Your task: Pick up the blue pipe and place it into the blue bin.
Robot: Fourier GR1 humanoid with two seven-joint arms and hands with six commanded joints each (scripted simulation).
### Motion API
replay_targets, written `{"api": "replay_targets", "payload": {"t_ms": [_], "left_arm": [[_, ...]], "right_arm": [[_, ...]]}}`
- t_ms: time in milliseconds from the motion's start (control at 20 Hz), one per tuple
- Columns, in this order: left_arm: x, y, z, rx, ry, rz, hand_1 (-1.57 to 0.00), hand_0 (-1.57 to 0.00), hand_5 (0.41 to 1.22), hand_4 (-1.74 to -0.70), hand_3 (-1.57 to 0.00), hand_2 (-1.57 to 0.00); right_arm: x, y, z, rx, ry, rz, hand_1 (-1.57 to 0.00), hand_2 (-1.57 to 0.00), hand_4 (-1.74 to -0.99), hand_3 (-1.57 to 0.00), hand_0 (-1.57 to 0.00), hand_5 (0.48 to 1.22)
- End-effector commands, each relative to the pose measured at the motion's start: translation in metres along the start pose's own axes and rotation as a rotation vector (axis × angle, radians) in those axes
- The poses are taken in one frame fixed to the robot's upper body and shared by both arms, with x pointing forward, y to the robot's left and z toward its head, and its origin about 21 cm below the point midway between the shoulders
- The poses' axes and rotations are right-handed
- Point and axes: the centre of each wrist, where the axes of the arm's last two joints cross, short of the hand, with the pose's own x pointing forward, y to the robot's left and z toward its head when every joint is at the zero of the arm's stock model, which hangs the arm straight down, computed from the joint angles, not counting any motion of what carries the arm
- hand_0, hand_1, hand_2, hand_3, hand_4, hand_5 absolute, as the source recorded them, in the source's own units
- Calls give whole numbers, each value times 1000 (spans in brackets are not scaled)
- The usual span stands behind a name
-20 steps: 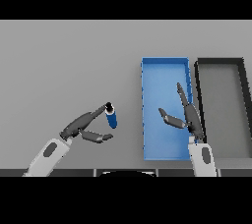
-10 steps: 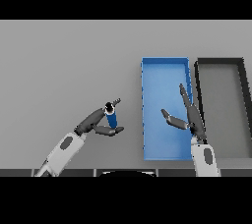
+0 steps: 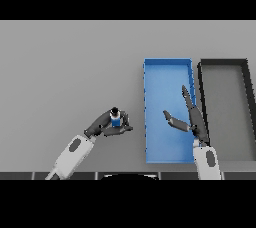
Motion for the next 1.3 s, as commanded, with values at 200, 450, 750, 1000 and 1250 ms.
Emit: {"api": "replay_targets", "payload": {"t_ms": [200, 450, 750, 1000, 1250], "left_arm": [[1, -8, 2, -2, -15, -25, -1376, -1329, 1148, -1561, -1370, -1404], [9, -18, -3, -7, -98, -40, -1507, -1492, 1197, -1494, -1505, -1516], [46, -23, -19, -16, -229, -40, -1554, -1550, 1215, -1476, -1554, -1557], [65, -20, -22, -47, -247, -64, -1566, -1564, 1219, -1473, -1565, -1566], [70, -24, -25, -74, -214, -66, -1569, -1569, 1220, -1473, -1569, -1569]], "right_arm": [[-1, -1, -2, 7, 15, 15, 1, 1, -1176, 1, 1, 559], [-1, 1, -1, 5, 14, 23, 1, 1, -1160, 1, 1, 554], [-1, -3, -2, -2, 14, 39, 1, 1, -1138, 1, 1, 555], [-2, -2, -1, 2, 2, 45, 1, 1, -1124, 1, 1, 569], [0, -3, 4, -20, 10, 69, 1, 1, -1122, 1, 1, 578]]}}
